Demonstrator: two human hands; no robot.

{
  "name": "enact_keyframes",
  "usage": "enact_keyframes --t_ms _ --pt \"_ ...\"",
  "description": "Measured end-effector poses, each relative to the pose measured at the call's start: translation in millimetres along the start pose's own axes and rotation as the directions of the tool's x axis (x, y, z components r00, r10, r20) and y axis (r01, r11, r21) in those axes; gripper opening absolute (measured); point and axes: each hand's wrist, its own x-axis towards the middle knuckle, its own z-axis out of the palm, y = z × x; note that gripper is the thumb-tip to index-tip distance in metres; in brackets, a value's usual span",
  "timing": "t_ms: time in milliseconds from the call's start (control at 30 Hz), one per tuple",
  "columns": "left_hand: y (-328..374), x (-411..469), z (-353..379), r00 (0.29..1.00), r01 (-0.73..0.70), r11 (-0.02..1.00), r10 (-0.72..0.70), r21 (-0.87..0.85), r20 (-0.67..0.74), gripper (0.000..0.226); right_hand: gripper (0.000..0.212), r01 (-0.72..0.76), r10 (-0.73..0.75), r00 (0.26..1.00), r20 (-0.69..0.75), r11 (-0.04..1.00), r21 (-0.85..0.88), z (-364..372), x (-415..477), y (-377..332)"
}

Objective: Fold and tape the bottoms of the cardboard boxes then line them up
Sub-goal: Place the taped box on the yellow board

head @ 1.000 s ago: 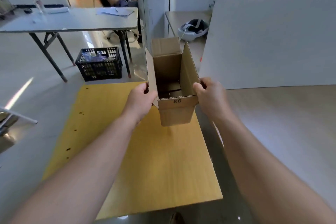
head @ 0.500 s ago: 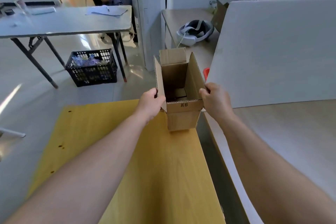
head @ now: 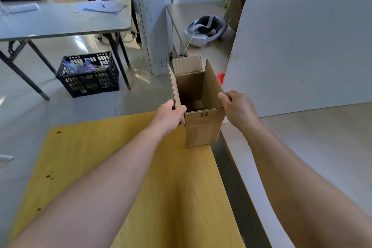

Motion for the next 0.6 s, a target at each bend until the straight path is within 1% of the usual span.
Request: enact_keyframes --t_ms 67,133,267,367,500,600 --pt "2.4 -3.6 0.0 1.0 0.0 0.998 0.0 0.056 0.002 0.066 0.046 0.015 -0.015 1.0 0.007 1.0 -0.019 -2.0 -3.7 0.4" --pt "6.3 -10.3 0.5 0.999 -0.019 0.998 0.021 0.068 -0.026 0.073 0.052 0.017 -0.017 1.0 0.002 0.999 -0.035 -6.0 -7.9 1.5" --pt "13.5 -28.4 -2.8 0.992 -0.078 0.996 0.082 0.052 -0.094 0.071 0.05 0.019 -0.023 0.999 -0.047 0.997 -0.07 -20.3 -22.1 2.9" --pt "9.4 -50.3 -5.4 0.978 -0.129 0.989 0.139 0.078 -0.152 0.069 0.044 0.043 -0.053 0.993 -0.105 0.995 -0.091 -28.8 -41.9 7.3" --pt "-6.8 -94.0 2.9 0.945 -0.185 0.947 0.244 0.263 -0.216 0.066 0.037 0.047 -0.064 0.989 -0.132 0.991 -0.125 -36.5 -89.8 18.2" --pt "-29.2 -135.4 22.2 0.934 -0.214 0.884 0.31 0.416 -0.178 0.066 0.035 0.027 -0.054 0.99 -0.133 0.98 -0.196 -39.3 -145.8 30.1"
